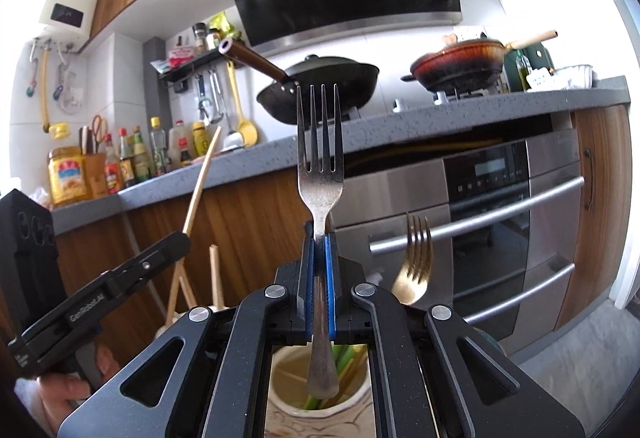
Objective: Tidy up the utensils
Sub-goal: 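Lift and carry the silver fork and the chopstick over the ceramic holder, then lower the silver fork into the small pot while the left gripper releases chopstick into large pot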
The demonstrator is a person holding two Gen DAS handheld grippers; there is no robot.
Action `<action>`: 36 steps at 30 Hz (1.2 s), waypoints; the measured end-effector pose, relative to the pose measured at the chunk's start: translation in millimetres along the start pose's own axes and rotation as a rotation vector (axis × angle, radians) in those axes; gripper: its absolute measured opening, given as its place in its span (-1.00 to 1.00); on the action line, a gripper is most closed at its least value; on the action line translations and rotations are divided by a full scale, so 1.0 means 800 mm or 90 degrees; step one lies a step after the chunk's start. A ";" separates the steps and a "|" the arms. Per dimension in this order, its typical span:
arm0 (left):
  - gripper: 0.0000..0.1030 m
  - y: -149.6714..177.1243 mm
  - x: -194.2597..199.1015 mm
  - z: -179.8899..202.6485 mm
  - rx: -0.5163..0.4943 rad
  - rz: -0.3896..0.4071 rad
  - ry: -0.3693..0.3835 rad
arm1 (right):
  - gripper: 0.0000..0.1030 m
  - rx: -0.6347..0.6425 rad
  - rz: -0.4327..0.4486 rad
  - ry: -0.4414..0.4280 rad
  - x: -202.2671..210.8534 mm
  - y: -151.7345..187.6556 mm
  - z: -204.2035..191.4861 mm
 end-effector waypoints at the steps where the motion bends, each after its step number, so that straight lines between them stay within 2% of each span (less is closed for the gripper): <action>1: -0.91 0.003 0.000 0.001 -0.010 0.002 -0.002 | -0.88 0.000 -0.005 0.001 -0.003 0.003 0.001; 7: -0.90 0.011 0.011 0.006 -0.032 0.006 0.004 | -0.88 0.010 -0.028 0.002 -0.013 0.022 0.001; 9: -0.83 0.012 0.017 0.006 -0.038 0.006 0.002 | -0.88 0.014 -0.032 0.001 -0.013 0.025 0.000; 11: -0.66 0.013 0.026 0.007 -0.040 0.003 0.001 | -0.88 0.019 -0.037 -0.001 -0.012 0.030 -0.002; 13: -0.39 0.015 0.032 0.008 -0.044 -0.002 -0.001 | -0.88 0.024 -0.045 -0.006 -0.011 0.035 -0.004; 20: -0.11 0.026 0.052 -0.009 -0.025 -0.030 -0.029 | -0.88 0.053 -0.085 -0.023 -0.016 0.053 -0.016; 22: 0.02 0.030 0.055 -0.017 -0.011 -0.040 -0.039 | -0.88 0.060 -0.097 -0.027 -0.019 0.059 -0.019; 27: 0.03 0.044 0.054 -0.031 0.002 -0.064 -0.055 | -0.88 0.064 -0.121 -0.027 -0.028 0.071 -0.021; 36: 0.03 0.047 0.051 -0.030 -0.004 -0.071 -0.047 | -0.85 0.059 -0.140 -0.024 -0.035 0.078 -0.017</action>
Point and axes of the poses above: each gripper's, at about its wrist camera, not at the fingertips, and x roughly against the way its jaws point, z to its right, y to its underside, the point moved 8 cm from there along -x, roughly the way its jaws point, and after that the axes turned 1 degree about x, right-handed, at the moved point
